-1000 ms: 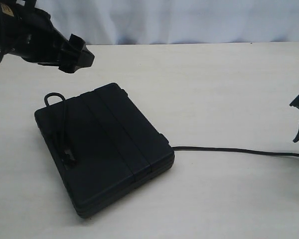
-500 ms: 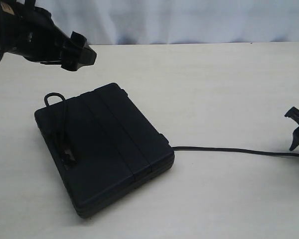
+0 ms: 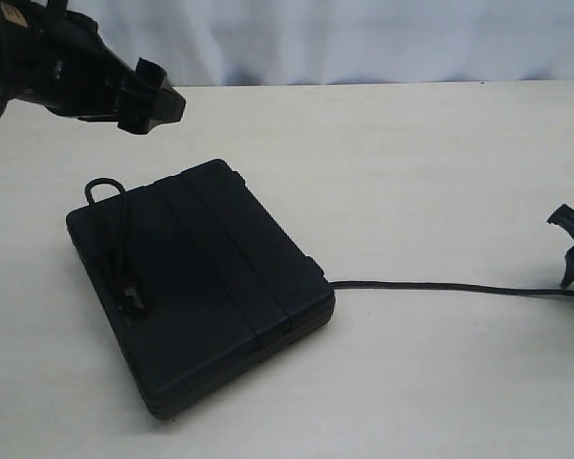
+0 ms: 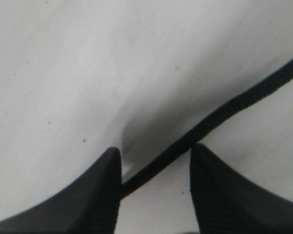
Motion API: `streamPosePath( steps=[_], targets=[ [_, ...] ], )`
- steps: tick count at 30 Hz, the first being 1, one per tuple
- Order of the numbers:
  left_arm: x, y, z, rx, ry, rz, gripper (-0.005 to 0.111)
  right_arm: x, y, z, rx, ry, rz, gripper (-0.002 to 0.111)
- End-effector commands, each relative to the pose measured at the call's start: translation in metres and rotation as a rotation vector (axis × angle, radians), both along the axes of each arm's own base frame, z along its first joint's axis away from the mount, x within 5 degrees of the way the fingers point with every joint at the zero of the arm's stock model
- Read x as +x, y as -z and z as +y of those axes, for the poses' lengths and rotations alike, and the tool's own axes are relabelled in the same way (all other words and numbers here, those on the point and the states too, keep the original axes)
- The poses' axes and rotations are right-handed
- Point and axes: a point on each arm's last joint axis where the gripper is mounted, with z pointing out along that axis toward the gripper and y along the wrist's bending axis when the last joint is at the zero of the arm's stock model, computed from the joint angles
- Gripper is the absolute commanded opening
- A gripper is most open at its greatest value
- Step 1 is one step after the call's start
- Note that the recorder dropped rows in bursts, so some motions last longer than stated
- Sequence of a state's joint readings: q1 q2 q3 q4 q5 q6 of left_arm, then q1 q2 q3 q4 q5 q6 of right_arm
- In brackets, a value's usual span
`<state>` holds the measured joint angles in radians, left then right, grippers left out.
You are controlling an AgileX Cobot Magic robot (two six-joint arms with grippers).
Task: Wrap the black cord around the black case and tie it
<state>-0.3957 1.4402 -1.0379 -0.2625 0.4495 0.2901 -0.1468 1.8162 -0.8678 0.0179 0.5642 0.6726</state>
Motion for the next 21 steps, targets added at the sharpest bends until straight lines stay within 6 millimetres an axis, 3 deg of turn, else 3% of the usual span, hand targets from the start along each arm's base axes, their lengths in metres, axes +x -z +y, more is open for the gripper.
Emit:
streamPosePath(
  steps=[1,5,14,16,21],
  targets=[
    [0.0008,-0.0009,-0.0004,-0.004,-0.001,-0.016,0.075,0.0005,0.0009,-0.0042,-0.029,-0.024,-0.006,0.022],
    [0.0008,-0.0009,-0.0004,-0.004,-0.001,-0.016,0.075,0.0004,0.0009,-0.0047,-0.035,-0.029,-0.005,0.010],
    [0.0008,-0.0009,-0.0004,-0.004,-0.001,-0.016,0.075,0.0022,0.0014,-0.0054,-0.040,-0.018,-0.023,0.010],
    [0.0008,-0.0009,-0.0004,-0.004,-0.001,-0.016,0.075,0.0027,0.0033,-0.0054,-0.040,-0.020,-0.022,0.015],
    [0.0010,-0.0011,-0.0004,-0.004,-0.001,-0.019,0.075,0.0028,0.0083,-0.0054,-0.039,-0.027,-0.008,0.041]
  ],
)
